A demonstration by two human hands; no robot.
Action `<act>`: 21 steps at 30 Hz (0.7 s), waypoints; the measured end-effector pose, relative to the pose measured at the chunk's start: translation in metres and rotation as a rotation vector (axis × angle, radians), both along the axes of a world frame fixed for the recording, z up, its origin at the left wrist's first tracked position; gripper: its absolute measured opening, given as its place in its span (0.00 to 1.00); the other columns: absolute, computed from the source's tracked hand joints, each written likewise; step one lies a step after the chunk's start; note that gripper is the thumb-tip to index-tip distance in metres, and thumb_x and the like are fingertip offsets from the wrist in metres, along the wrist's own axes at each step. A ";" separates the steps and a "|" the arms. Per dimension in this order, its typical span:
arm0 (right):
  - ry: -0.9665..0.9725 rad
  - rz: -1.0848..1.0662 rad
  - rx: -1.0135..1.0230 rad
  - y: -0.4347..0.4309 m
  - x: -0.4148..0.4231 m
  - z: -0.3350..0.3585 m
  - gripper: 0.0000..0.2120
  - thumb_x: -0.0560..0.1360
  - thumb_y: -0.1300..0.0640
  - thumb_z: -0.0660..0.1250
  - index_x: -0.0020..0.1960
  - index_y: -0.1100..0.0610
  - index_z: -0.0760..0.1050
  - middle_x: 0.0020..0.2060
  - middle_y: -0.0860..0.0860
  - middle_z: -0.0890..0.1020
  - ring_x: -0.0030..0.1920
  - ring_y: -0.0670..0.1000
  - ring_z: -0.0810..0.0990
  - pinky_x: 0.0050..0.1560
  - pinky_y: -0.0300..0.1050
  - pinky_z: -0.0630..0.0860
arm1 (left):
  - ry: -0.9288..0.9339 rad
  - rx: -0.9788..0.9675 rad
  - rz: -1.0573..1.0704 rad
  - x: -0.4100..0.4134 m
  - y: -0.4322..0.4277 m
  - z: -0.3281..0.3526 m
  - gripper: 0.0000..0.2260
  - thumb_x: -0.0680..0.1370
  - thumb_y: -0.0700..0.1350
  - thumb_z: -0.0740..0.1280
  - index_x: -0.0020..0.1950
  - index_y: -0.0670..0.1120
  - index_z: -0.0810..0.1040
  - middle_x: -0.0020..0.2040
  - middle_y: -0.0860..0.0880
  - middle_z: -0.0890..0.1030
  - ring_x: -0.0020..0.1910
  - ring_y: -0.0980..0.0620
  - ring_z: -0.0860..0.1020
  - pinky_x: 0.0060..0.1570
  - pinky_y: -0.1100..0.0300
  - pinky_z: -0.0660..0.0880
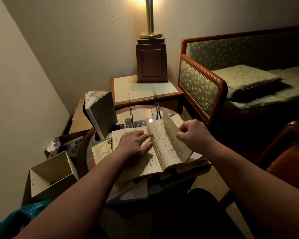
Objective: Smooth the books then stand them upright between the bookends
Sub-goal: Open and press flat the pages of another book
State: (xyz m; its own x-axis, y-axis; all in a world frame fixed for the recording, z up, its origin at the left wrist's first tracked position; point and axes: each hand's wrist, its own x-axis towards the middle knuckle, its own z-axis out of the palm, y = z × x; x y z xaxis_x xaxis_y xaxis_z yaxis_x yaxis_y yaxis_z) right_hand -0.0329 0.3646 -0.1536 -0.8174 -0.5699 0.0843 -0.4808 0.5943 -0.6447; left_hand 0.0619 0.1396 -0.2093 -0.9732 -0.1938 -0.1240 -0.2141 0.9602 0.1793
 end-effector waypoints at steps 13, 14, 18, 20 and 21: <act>0.066 -0.026 0.030 0.014 0.002 -0.030 0.27 0.79 0.62 0.62 0.77 0.52 0.63 0.63 0.56 0.75 0.45 0.45 0.74 0.29 0.34 0.72 | -0.172 -0.094 0.029 -0.013 0.029 0.022 0.43 0.66 0.82 0.49 0.77 0.69 0.45 0.80 0.44 0.57 0.78 0.37 0.55 0.69 0.27 0.36; 0.098 -0.026 0.059 0.015 0.003 -0.030 0.26 0.80 0.61 0.62 0.77 0.52 0.62 0.64 0.56 0.75 0.48 0.46 0.73 0.32 0.33 0.71 | -0.176 -0.101 0.029 -0.014 0.031 0.021 0.43 0.65 0.82 0.50 0.77 0.69 0.45 0.80 0.44 0.56 0.78 0.36 0.54 0.68 0.26 0.34; 0.200 -0.030 0.172 0.017 0.004 -0.037 0.25 0.81 0.54 0.60 0.77 0.50 0.62 0.62 0.54 0.73 0.59 0.52 0.74 0.48 0.39 0.75 | -0.177 -0.104 0.033 -0.017 0.031 0.018 0.44 0.64 0.83 0.51 0.77 0.69 0.45 0.82 0.48 0.45 0.79 0.35 0.47 0.66 0.26 0.30; 0.264 -0.030 0.246 0.019 0.004 -0.043 0.24 0.80 0.50 0.60 0.76 0.48 0.63 0.62 0.54 0.71 0.60 0.52 0.72 0.52 0.43 0.75 | -0.171 -0.120 0.016 -0.020 0.032 0.017 0.44 0.65 0.82 0.52 0.78 0.69 0.46 0.81 0.50 0.40 0.79 0.37 0.44 0.66 0.26 0.29; 0.289 -0.029 0.279 0.020 0.004 -0.044 0.24 0.80 0.49 0.60 0.75 0.47 0.64 0.63 0.54 0.71 0.61 0.52 0.70 0.54 0.44 0.74 | -0.161 -0.129 0.000 -0.021 0.033 0.017 0.44 0.65 0.82 0.52 0.78 0.68 0.46 0.81 0.51 0.39 0.79 0.38 0.43 0.66 0.27 0.29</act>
State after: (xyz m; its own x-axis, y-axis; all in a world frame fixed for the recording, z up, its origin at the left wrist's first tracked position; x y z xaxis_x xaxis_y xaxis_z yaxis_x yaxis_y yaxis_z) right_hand -0.0287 0.3848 -0.1980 -0.7990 -0.5801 0.1586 -0.5988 0.7436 -0.2975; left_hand 0.0406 0.1726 -0.1924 -0.9427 -0.2180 -0.2525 -0.2299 0.9730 0.0183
